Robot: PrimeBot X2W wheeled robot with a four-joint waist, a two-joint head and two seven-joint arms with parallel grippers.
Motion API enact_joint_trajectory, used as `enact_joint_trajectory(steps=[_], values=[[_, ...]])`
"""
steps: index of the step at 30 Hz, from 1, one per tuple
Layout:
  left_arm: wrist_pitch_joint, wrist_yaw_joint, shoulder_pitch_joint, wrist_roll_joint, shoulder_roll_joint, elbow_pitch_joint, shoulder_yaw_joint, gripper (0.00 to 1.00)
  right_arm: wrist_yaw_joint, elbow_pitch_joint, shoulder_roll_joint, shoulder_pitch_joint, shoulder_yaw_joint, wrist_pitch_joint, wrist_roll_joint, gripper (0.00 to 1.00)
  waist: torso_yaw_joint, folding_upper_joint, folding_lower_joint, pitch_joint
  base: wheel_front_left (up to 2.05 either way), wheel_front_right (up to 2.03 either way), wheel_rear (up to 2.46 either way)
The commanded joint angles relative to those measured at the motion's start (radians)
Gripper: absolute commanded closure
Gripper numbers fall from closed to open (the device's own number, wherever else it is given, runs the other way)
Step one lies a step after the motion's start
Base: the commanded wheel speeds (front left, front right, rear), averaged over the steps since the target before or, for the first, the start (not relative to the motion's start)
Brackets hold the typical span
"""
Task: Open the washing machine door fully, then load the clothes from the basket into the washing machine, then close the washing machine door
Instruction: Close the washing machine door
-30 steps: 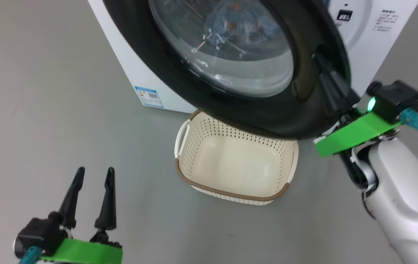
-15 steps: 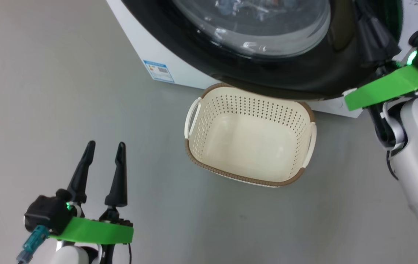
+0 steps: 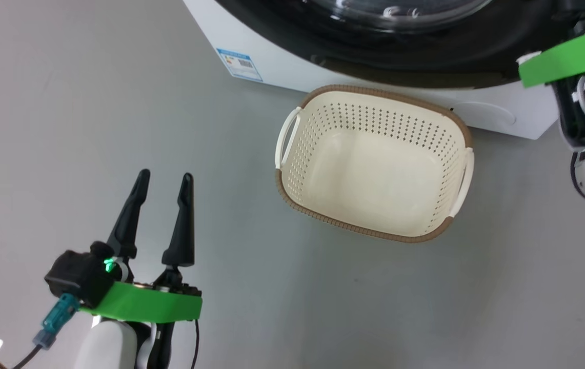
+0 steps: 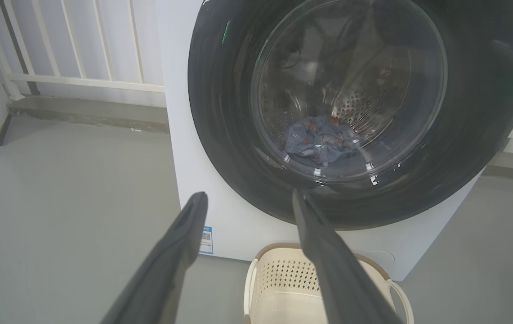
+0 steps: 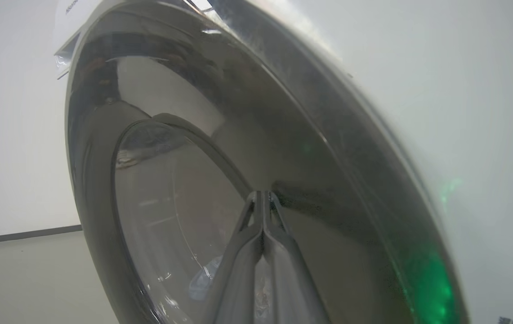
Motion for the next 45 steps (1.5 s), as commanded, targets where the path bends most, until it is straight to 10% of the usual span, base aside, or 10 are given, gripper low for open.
enact_joint_trajectory(steps=[1, 32, 34, 45], values=[[-0.006, 0.000, -0.021, -0.009, 0.019, -0.030, 0.029, 0.00, -0.007, -0.016, 0.006, -0.027, -0.002, -0.005, -0.010, 1.00, 0.013, -0.0001, 0.0000, 0.019, 0.00, 0.00, 0.00], [-0.006, 0.000, -0.017, 0.001, 0.034, 0.027, 0.039, 0.00, -0.007, -0.019, 0.060, 0.066, 0.027, -0.005, 0.007, 0.99, -0.040, -0.0001, 0.0000, -0.036, 0.00, 0.00, 0.00], [-0.006, 0.000, -0.005, 0.007, 0.043, 0.041, 0.051, 0.00, -0.007, -0.028, 0.067, 0.109, 0.040, -0.005, 0.015, 0.68, -0.056, -0.0001, 0.0000, -0.060, 0.00, 0.00, 0.00], [-0.006, 0.000, 0.034, 0.031, 0.062, 0.081, 0.118, 0.00, -0.007, -0.049, 0.087, 0.247, 0.055, -0.005, 0.032, 0.08, -0.114, -0.0001, 0.0000, -0.135, 0.00, 0.00, 0.00]])
